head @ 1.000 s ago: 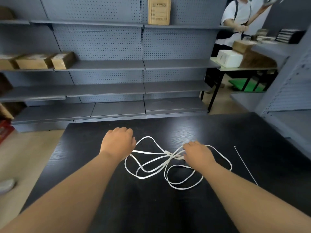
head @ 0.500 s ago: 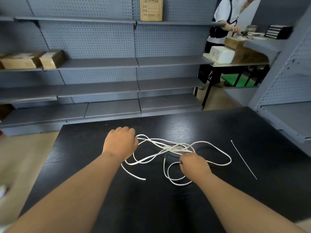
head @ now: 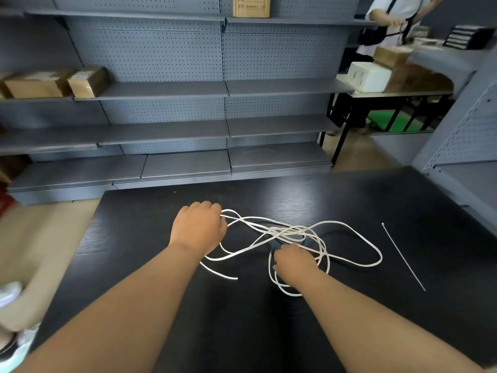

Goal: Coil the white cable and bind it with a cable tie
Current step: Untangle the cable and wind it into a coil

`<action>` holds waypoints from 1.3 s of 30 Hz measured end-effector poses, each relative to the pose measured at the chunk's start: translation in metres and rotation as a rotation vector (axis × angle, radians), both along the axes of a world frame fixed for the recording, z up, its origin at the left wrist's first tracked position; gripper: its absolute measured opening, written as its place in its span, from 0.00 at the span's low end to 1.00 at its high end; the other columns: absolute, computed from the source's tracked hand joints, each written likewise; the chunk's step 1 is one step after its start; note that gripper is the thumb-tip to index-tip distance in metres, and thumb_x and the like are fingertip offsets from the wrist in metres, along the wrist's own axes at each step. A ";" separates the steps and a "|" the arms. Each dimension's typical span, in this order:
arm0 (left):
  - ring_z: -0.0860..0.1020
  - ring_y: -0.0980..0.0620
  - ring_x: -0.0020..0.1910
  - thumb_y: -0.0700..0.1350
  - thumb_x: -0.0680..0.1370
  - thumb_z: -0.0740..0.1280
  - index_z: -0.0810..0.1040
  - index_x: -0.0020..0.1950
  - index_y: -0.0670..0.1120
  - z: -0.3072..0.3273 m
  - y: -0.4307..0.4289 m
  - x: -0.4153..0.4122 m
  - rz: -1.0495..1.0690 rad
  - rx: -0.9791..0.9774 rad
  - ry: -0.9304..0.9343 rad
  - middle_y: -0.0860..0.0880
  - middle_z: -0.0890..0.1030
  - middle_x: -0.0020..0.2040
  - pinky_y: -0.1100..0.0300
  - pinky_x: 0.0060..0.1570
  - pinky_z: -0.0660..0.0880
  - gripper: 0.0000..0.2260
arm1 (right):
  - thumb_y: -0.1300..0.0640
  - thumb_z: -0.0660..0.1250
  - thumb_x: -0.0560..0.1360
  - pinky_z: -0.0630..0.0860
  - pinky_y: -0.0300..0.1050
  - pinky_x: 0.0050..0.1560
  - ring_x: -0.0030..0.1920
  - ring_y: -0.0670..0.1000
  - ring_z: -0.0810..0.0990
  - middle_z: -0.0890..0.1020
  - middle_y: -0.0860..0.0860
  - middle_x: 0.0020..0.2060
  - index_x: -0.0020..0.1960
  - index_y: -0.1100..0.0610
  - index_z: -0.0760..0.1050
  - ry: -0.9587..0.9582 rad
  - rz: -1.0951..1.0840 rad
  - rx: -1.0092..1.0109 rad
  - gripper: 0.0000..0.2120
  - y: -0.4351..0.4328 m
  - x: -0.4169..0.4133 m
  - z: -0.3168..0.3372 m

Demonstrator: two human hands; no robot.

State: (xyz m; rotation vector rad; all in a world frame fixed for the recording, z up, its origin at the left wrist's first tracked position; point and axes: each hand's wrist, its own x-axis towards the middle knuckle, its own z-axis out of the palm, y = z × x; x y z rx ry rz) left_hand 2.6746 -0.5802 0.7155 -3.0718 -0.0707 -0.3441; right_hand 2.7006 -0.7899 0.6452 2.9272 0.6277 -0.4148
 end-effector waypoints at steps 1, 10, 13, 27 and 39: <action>0.75 0.48 0.47 0.51 0.79 0.55 0.75 0.51 0.48 -0.001 0.000 0.000 0.010 -0.006 0.002 0.50 0.79 0.47 0.56 0.46 0.67 0.12 | 0.56 0.60 0.77 0.72 0.52 0.58 0.62 0.58 0.72 0.75 0.57 0.60 0.62 0.59 0.72 0.009 -0.004 -0.016 0.15 0.004 0.002 -0.001; 0.75 0.48 0.46 0.50 0.78 0.55 0.75 0.51 0.47 -0.013 0.008 -0.002 0.037 -0.011 0.013 0.49 0.79 0.47 0.56 0.46 0.67 0.12 | 0.49 0.63 0.76 0.71 0.50 0.58 0.62 0.57 0.72 0.75 0.57 0.61 0.64 0.59 0.72 0.126 -0.035 -0.147 0.21 0.026 0.000 -0.019; 0.75 0.48 0.47 0.50 0.78 0.55 0.75 0.51 0.47 -0.014 0.009 -0.003 0.039 -0.015 0.018 0.49 0.79 0.47 0.56 0.47 0.68 0.12 | 0.55 0.63 0.76 0.72 0.50 0.56 0.62 0.57 0.72 0.76 0.57 0.62 0.64 0.59 0.72 0.135 -0.034 -0.173 0.18 0.024 -0.004 -0.019; 0.75 0.47 0.47 0.50 0.78 0.54 0.76 0.50 0.47 -0.006 -0.010 -0.006 -0.017 -0.002 0.013 0.49 0.79 0.47 0.55 0.47 0.68 0.13 | 0.65 0.59 0.75 0.72 0.50 0.58 0.63 0.57 0.75 0.77 0.56 0.62 0.62 0.59 0.74 0.143 -0.070 -0.153 0.17 0.004 -0.014 -0.013; 0.75 0.47 0.47 0.49 0.78 0.54 0.75 0.49 0.47 0.009 -0.017 -0.013 -0.070 -0.022 0.007 0.49 0.78 0.46 0.56 0.47 0.68 0.12 | 0.64 0.60 0.74 0.74 0.49 0.54 0.57 0.60 0.79 0.80 0.57 0.57 0.57 0.60 0.77 0.261 -0.019 -0.100 0.14 -0.002 -0.013 0.006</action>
